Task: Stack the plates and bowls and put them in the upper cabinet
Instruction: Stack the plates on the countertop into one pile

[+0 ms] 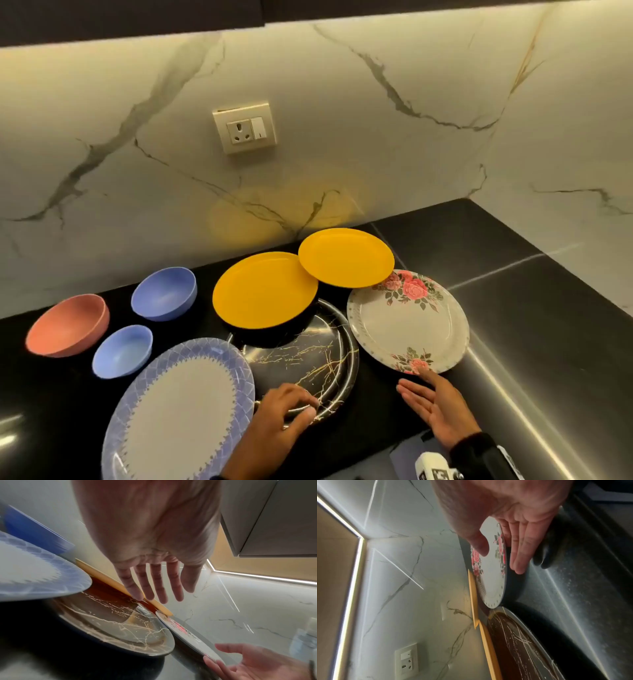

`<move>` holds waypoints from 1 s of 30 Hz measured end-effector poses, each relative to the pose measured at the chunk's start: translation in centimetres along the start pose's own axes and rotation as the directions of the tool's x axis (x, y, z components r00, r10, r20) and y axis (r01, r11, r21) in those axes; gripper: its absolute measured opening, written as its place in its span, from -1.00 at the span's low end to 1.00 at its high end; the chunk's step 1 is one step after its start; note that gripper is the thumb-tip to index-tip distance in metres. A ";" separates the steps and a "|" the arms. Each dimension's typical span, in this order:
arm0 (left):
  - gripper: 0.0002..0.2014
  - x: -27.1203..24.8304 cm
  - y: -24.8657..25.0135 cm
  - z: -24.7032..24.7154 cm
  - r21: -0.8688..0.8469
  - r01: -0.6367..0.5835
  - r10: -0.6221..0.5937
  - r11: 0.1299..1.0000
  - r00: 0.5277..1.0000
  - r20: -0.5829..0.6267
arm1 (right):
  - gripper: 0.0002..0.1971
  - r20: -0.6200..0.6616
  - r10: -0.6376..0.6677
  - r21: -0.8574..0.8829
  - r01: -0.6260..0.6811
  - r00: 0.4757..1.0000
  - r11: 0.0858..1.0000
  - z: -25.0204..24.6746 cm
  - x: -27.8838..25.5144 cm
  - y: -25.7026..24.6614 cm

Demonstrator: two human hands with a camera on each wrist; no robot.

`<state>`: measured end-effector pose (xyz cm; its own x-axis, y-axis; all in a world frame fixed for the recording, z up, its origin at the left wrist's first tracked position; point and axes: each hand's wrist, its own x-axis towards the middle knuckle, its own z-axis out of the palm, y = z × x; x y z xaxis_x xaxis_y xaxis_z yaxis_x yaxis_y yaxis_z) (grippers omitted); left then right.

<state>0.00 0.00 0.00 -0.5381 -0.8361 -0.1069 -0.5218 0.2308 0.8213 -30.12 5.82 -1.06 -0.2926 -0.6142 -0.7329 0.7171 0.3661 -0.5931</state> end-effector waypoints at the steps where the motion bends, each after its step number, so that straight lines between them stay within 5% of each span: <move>1: -0.84 0.4 0.3 -0.2 0.005 -0.012 0.012 1.000 1.000 -0.001 | -0.67 -0.014 -0.002 -0.005 0.002 1.000 1.000 0.1 0.2 -0.1; 7: -0.81 3.6 2.0 1.5 0.177 0.041 -0.039 0.983 0.999 -0.016 | -0.60 -0.035 0.057 -0.159 -0.062 0.998 0.985 -1.4 2.0 -2.0; 13: -0.61 4.2 1.4 3.1 0.322 0.126 -0.205 0.938 0.953 0.224 | -0.68 -0.044 0.057 -0.186 -0.064 0.997 0.980 -1.6 3.1 -2.1; 23: -0.51 3.3 0.6 2.4 0.274 0.082 -0.178 0.958 0.920 0.348 | -0.83 0.008 0.015 0.014 -0.015 1.000 1.000 -0.4 2.2 0.4; 26: -0.52 2.4 -0.5 1.5 0.246 0.080 -0.156 0.966 0.937 0.311 | -0.79 0.045 0.013 0.036 -0.015 0.999 0.999 0.0 1.5 1.1; 30: -0.63 1.3 -2.9 -0.8 0.281 0.106 -0.119 0.954 0.993 0.028 | -0.72 0.078 0.034 0.024 -0.036 0.996 0.999 0.2 0.3 2.0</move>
<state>1.34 -2.11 -2.03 -0.4906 -0.8433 -0.2194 -0.7407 0.2710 0.6147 -28.64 6.21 -2.33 -0.2178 -0.6540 -0.7244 0.7424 0.3708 -0.5580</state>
